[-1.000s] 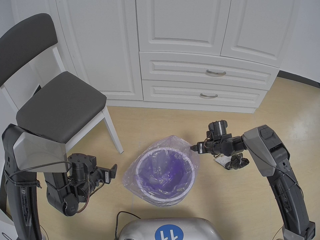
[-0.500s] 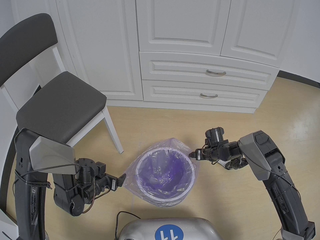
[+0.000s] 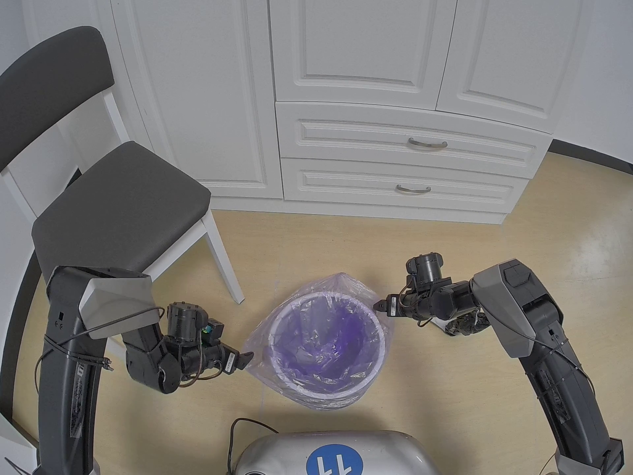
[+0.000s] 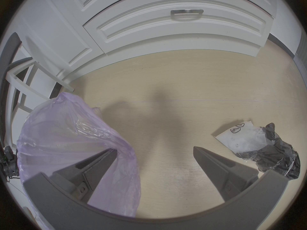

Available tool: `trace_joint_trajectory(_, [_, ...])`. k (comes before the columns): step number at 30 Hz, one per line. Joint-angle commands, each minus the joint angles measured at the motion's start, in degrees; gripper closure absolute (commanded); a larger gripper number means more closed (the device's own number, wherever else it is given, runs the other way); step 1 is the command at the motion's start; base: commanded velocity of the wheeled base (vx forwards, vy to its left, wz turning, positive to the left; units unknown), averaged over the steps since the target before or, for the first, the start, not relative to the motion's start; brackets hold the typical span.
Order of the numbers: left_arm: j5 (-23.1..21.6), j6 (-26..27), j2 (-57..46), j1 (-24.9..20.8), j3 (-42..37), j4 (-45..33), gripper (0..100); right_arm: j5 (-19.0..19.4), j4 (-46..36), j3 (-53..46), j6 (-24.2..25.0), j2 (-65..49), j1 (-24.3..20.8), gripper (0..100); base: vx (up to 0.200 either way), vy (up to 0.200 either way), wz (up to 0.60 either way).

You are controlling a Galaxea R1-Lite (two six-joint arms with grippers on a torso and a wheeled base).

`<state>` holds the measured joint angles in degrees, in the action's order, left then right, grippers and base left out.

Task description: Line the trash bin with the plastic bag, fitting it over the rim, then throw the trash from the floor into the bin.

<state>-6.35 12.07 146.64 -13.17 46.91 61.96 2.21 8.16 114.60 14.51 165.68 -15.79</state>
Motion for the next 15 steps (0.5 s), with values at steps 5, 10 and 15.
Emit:
trace_joint_trajectory(5, [-1.3,3.3,2.9,0.8,26.8,-25.6,0,0.1,0.5,0.0,0.2,0.3,0.0,0,0.000,0.000,0.00])
trace_joint_trajectory(10, [-1.2,6.1,5.3,1.6,34.7,-30.2,0,0.1,0.5,0.0,0.2,0.3,0.0,0,0.000,0.000,0.00])
trace_joint_trajectory(15, [-1.3,7.3,7.5,2.1,38.8,-32.8,0,0.0,0.4,0.0,0.2,0.3,-0.7,0,0.000,0.000,0.00])
